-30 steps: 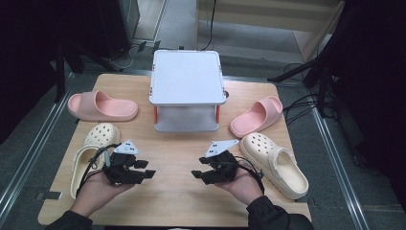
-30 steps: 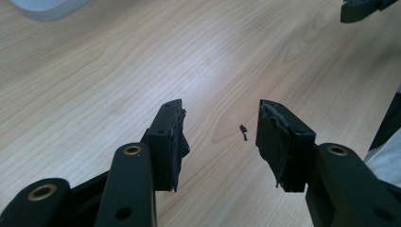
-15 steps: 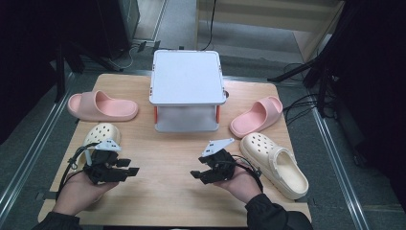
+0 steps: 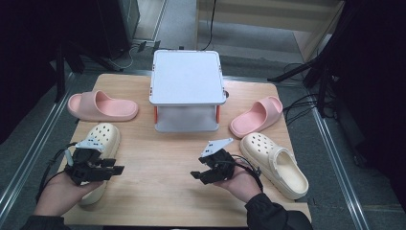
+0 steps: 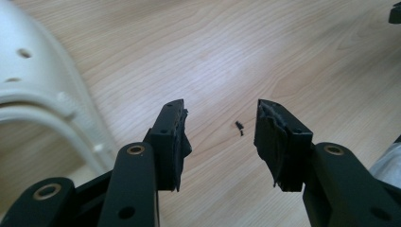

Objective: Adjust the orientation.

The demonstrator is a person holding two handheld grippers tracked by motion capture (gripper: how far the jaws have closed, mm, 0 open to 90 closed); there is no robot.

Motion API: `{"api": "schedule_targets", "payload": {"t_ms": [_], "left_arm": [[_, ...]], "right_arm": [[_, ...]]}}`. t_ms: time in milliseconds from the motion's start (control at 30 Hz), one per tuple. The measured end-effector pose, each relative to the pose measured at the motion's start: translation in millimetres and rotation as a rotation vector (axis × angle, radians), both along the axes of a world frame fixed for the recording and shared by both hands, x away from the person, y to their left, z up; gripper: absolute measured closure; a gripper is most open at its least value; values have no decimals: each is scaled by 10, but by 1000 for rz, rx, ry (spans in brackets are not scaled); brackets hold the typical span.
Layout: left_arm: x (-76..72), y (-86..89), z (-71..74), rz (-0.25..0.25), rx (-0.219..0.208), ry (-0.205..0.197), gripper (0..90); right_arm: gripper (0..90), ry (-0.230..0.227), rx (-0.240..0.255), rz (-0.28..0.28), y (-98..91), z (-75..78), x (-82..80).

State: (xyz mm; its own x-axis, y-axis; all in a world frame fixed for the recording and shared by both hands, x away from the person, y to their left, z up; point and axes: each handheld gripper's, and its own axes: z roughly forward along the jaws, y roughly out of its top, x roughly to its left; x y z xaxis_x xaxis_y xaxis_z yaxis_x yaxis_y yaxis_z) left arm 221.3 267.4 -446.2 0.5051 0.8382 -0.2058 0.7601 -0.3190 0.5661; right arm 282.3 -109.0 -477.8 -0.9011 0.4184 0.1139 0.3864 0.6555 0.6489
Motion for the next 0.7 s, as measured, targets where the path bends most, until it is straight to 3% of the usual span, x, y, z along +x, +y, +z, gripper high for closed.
{"api": "schedule_targets", "payload": {"t_ms": [367, 433, 600, 700], "left_arm": [[-24, 284, 16, 103, 40, 17, 531], [1, 309, -29, 130, 71, 29, 529], [58, 316, -93, 168, 77, 32, 519], [138, 300, -167, 198, 108, 51, 510]], "right_arm": [[404, 4, -7, 0, 10, -13, 2], [403, 3, -13, -1, 13, -15, 1], [403, 3, -18, 0, 15, -19, 3], [403, 2, -25, -3, 17, -27, 5]]}}
